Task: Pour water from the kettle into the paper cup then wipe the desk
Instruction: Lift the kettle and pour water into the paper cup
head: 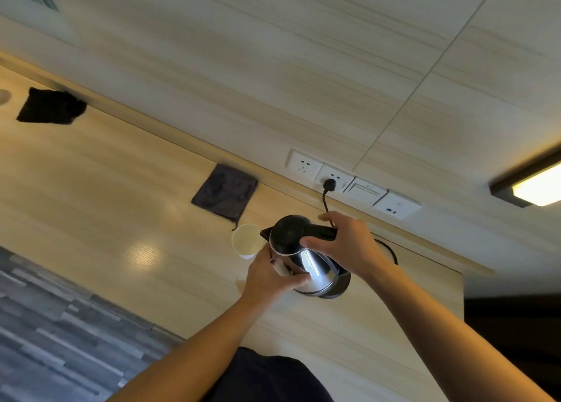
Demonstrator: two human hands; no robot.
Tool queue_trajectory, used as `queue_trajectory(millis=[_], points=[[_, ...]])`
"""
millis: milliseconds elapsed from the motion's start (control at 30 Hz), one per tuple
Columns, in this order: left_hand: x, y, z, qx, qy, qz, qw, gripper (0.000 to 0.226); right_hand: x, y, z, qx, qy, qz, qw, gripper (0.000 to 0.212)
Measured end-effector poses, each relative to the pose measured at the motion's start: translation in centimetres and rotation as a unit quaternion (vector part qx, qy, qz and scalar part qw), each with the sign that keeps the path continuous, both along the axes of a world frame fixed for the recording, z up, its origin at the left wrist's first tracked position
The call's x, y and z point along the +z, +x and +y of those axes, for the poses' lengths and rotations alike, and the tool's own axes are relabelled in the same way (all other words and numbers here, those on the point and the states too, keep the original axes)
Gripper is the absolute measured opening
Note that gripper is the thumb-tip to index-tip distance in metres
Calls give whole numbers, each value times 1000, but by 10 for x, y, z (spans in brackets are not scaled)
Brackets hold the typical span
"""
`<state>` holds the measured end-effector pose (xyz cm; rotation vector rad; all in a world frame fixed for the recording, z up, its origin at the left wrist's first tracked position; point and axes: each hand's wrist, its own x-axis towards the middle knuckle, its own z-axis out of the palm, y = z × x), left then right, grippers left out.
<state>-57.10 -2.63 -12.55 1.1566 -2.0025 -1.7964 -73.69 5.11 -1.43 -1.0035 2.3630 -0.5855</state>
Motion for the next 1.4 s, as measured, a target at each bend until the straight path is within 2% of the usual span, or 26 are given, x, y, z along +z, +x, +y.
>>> queue_trajectory(millis=[133,233,333,400,633,1000,1400], points=[[-2,5,-2,-10,17,-11,1000,76,0,5,-3,41,12,1,999,30],[-3,7,-3,-15,42,-14,999,77,0,10,-8,31,22,5,999,31],[-2,9,-4,-18,65,-8,998,94,0,14,-13,24,40,6,999,33],[-3,10,-6,-19,82,-2,996,98,-1,15,-16,22,52,11,998,33],[-2,14,-8,-13,143,42,989,78,-3,18,-31,25,75,34,996,38],[-8,16,-9,25,193,88,977,84,-6,23,-53,27,123,69,990,42],[-14,18,-7,31,224,98,969,86,-1,30,-63,39,145,84,985,43]])
